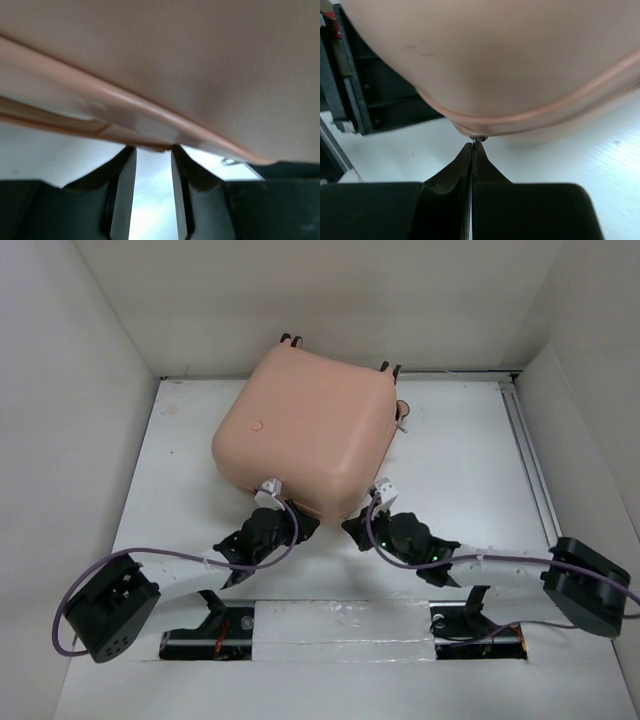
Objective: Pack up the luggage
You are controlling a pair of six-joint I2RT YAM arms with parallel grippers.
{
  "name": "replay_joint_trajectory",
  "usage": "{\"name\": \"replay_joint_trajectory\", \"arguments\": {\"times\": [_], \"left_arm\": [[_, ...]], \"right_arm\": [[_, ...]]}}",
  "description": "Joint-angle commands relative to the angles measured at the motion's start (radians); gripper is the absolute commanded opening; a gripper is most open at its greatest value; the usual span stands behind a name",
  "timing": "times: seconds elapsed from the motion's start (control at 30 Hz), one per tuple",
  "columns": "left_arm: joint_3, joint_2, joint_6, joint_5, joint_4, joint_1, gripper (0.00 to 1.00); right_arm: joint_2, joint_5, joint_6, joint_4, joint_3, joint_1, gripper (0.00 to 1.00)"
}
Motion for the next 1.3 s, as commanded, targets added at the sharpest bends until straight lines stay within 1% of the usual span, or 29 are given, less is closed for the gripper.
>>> {"name": "replay_joint_trajectory", "arguments": {"times": [0.0,0.07,0.17,0.23,0.3,0.33,0.4,0.43,0.47,0.5,0.53,0.57,0.67,0.7,0.73,0.77,0.8,0.83,0.9,0.93,1.0,1.03,1.07,1.1,1.13,1.17,1.2,1.23,1.27], "left_arm": [[0.121,0.07,0.051,0.019,0.221,0.014,0.27],[0.134,0.092,0.051,0.028,0.23,0.014,0.26],[0.143,0.101,0.051,0.042,0.239,0.014,0.26],[0.143,0.061,0.062,0.051,0.21,0.014,0.28],[0.132,0.017,0.088,0.051,0.172,0.014,0.34],[0.132,-0.048,0.098,0.042,0.128,0.014,0.47],[0.092,-0.138,0.135,0.001,0.062,0.014,0.63],[0.079,-0.24,0.15,-0.017,0.028,0.014,0.69],[0.068,-0.297,0.163,-0.03,-0.02,0.014,0.81],[0.043,-0.354,0.183,-0.03,-0.02,0.005,0.89],[0.043,-0.406,0.219,-0.03,-0.04,0.005,0.93],[0.066,-0.49,0.232,-0.039,-0.117,0.005,0.94],[0.172,-0.574,0.237,-0.195,-0.218,0.005,0.94],[0.198,-0.574,0.206,-0.346,-0.277,0.005,0.89],[0.248,-0.574,0.165,-0.428,-0.301,0.005,0.84],[0.267,-0.574,0.126,-0.496,-0.31,0.005,0.75],[0.279,-0.554,0.114,-0.552,-0.269,0.005,0.69],[0.326,-0.536,0.114,-0.653,-0.269,0.018,0.62],[0.409,-0.452,0.114,-0.737,-0.299,0.064,0.61],[0.455,-0.421,0.114,-0.789,-0.365,0.09,0.61],[0.561,-0.364,0.114,-0.789,-0.391,0.152,0.61],[0.591,-0.298,0.123,-0.769,-0.413,0.22,0.61],[0.623,-0.258,0.123,-0.696,-0.431,0.267,0.65],[0.704,-0.214,0.123,-0.633,-0.462,0.322,0.66],[0.747,-0.118,0.109,-0.572,-0.51,0.439,0.66],[0.779,-0.076,0.109,-0.442,-0.569,0.501,0.66],[0.814,-0.04,0.091,-0.38,-0.589,0.566,0.65],[0.815,-0.016,0.056,-0.326,-0.589,0.624,0.65],[0.797,0.016,0.042,-0.271,-0.572,0.714,0.63]], "right_arm": [[0.141,-0.056,0.125,0.034,0.087,0.164,0.0],[0.255,-0.005,0.169,0.099,0.158,0.195,0.0],[0.335,0.104,0.217,0.192,0.221,0.256,0.0],[0.347,0.153,0.217,0.203,0.221,0.266,0.0],[0.297,0.202,0.217,0.203,0.178,0.266,0.0],[0.271,0.218,0.226,0.203,0.155,0.266,0.0],[0.216,0.251,0.226,0.182,0.094,0.266,0.0],[0.161,0.251,0.237,0.167,0.078,0.266,0.0],[0.133,0.251,0.237,0.132,0.065,0.266,0.0],[0.108,0.251,0.237,0.117,0.042,0.266,0.0],[0.065,0.241,0.237,0.105,0.042,0.266,0.0],[0.047,0.241,0.237,0.091,0.031,0.266,0.0],[-0.001,0.218,0.237,0.036,0.031,0.266,0.0],[-0.001,0.209,0.237,0.036,0.031,0.266,0.0],[-0.001,0.209,0.237,0.036,0.031,0.266,0.0],[-0.001,0.209,0.228,0.036,0.031,0.266,0.0],[-0.001,0.198,0.228,0.027,0.04,0.266,0.0],[-0.001,0.184,0.228,0.027,0.04,0.266,0.0],[-0.036,0.17,0.228,0.015,0.029,0.266,0.0],[-0.053,0.17,0.237,0.015,0.016,0.266,0.0],[-0.131,0.179,0.237,0.015,-0.032,0.266,0.0],[-0.163,0.179,0.248,-0.001,-0.047,0.266,0.0],[-0.198,0.188,0.248,-0.045,-0.06,0.266,0.0],[-0.237,0.201,0.248,-0.083,-0.073,0.266,0.0],[-0.322,0.201,0.26,-0.123,-0.074,0.266,0.0],[-0.37,0.218,0.26,-0.201,-0.086,0.266,0.0],[-0.419,0.231,0.26,-0.237,-0.106,0.266,0.0],[-0.517,0.241,0.26,-0.263,-0.118,0.266,0.0],[-0.562,0.241,0.26,-0.283,-0.127,0.266,0.0]]}}
